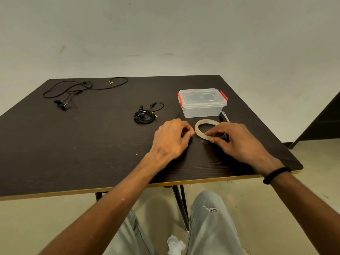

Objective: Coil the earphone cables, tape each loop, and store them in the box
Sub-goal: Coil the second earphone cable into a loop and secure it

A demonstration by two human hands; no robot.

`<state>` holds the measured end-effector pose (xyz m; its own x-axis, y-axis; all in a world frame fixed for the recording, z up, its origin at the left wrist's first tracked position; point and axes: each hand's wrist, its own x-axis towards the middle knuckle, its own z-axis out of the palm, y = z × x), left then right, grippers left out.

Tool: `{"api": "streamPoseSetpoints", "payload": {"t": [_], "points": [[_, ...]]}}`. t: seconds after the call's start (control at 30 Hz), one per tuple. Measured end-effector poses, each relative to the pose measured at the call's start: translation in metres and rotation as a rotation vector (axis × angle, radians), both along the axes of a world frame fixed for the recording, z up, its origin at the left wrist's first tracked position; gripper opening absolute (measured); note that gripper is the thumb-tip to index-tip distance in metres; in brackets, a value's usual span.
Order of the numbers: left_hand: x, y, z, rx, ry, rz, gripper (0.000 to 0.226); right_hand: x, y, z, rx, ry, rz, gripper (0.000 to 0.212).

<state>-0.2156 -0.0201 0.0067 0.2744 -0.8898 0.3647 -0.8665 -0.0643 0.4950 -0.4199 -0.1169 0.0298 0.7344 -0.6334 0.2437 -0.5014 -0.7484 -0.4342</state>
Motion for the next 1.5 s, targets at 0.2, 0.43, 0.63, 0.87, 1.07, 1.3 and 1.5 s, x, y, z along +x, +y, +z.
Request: {"api": "streamPoseSetpoints", "payload": {"t": [0.2,0.43,0.63,0.87,1.07,1.3,1.5], "points": [[-0.008,0.007,-0.005,-0.036,-0.03,0.031,0.012,-0.001,0.003,0.002,-0.035,0.014,-0.022,0.025],[-0.009,0.008,-0.005,-0.026,0.0,0.041,0.012,-0.003,0.024,0.001,-0.159,0.051,-0.252,0.036],[-0.008,0.008,-0.003,-0.017,0.049,0.049,0.012,-0.036,0.043,0.006,-0.12,0.147,-0.628,0.029],[-0.008,0.01,-0.003,-0.017,0.052,0.059,0.014,-0.059,0.033,0.041,0.019,0.501,-0.709,0.044],[-0.006,0.011,-0.004,-0.024,0.06,0.048,0.016,-0.08,0.038,0.059,0.257,0.346,-0.603,0.025],[-0.005,0.009,-0.005,-0.035,0.086,0.036,0.016,-0.101,0.042,0.076,0.458,0.162,-0.489,0.026],[-0.004,0.006,-0.005,-0.034,0.099,0.046,0.015,-0.088,0.05,0.095,0.002,0.26,-0.455,0.044]]}}
